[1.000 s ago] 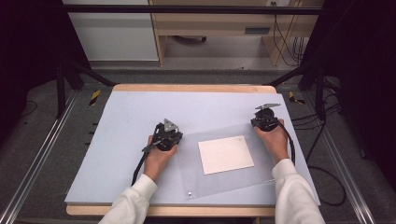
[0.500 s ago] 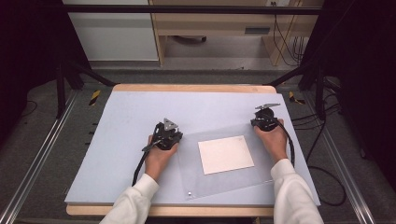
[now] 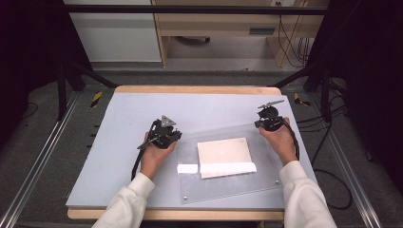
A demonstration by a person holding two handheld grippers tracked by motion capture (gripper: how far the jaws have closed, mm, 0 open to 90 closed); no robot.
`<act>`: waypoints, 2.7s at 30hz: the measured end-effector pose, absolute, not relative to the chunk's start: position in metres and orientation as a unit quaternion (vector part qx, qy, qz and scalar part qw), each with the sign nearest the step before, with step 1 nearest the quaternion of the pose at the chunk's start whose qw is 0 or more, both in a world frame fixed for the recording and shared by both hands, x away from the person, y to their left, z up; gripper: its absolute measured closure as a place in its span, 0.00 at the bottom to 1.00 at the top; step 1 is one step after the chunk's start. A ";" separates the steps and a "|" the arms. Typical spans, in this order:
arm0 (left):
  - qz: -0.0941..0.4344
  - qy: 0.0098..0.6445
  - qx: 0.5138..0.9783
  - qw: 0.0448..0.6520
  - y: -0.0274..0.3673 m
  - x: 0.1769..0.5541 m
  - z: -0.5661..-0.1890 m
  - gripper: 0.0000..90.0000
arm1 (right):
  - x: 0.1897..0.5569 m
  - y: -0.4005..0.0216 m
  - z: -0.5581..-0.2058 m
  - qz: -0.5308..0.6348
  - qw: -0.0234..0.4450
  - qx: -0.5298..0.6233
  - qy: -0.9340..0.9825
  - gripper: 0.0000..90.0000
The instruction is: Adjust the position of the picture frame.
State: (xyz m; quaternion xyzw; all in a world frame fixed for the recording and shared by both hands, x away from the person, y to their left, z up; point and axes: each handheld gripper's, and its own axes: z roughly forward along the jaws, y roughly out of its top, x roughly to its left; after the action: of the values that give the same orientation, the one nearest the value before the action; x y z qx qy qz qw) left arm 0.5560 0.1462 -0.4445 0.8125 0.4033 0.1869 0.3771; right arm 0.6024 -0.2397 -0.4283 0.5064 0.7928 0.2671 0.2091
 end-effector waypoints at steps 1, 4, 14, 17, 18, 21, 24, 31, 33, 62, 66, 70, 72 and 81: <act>0.190 0.401 0.814 0.375 0.148 0.555 -0.441 0.93 | 0.600 -0.236 -0.421 0.266 0.211 0.502 0.795 0.95; 0.190 0.399 0.815 0.374 0.154 0.554 -0.433 0.92 | 0.598 -0.231 -0.414 0.263 0.213 0.498 0.798 0.95; 0.191 0.381 0.830 0.360 0.186 0.555 -0.395 0.92 | 0.582 -0.203 -0.384 0.253 0.207 0.480 0.814 0.95; 0.188 0.377 0.834 0.356 0.195 0.557 -0.390 0.92 | 0.575 -0.192 -0.379 0.254 0.204 0.478 0.816 0.95; 0.187 0.379 0.833 0.357 0.198 0.557 -0.388 0.92 | 0.575 -0.192 -0.379 0.254 0.204 0.478 0.816 0.95; 0.184 0.378 0.836 0.351 0.207 0.560 -0.387 0.92 | 0.570 -0.179 -0.377 0.251 0.205 0.476 0.818 0.95; 0.182 0.378 0.839 0.346 0.213 0.563 -0.388 0.92 | 0.568 -0.174 -0.378 0.247 0.204 0.474 0.821 0.95; 0.171 0.373 0.845 0.341 0.221 0.570 -0.395 0.92 | 0.564 -0.163 -0.384 0.237 0.197 0.474 0.825 0.95; 0.172 0.374 0.844 0.343 0.221 0.570 -0.396 0.92 | 0.563 -0.163 -0.384 0.238 0.196 0.475 0.824 0.95; 0.155 0.393 0.845 0.328 0.217 0.584 -0.440 0.93 | 0.572 -0.167 -0.427 0.236 0.170 0.484 0.825 0.95; 0.156 0.397 0.844 0.324 0.216 0.584 -0.445 0.93 | 0.574 -0.168 -0.435 0.243 0.168 0.485 0.823 0.95; 0.156 0.405 0.839 0.328 0.215 0.585 -0.451 0.93 | 0.575 -0.168 -0.440 0.247 0.169 0.486 0.821 0.95; 0.153 0.407 0.839 0.328 0.215 0.586 -0.453 0.93 | 0.576 -0.169 -0.443 0.246 0.164 0.490 0.820 0.95; 0.157 0.411 0.837 0.325 0.213 0.586 -0.460 0.94 | 0.576 -0.170 -0.452 0.254 0.165 0.497 0.813 0.95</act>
State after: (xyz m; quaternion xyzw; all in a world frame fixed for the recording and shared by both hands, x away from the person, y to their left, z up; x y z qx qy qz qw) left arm 0.5862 0.2133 -0.4600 0.8368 0.4115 0.1566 0.3253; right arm 0.5760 -0.1704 -0.4524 0.4969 0.8132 0.2539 0.1652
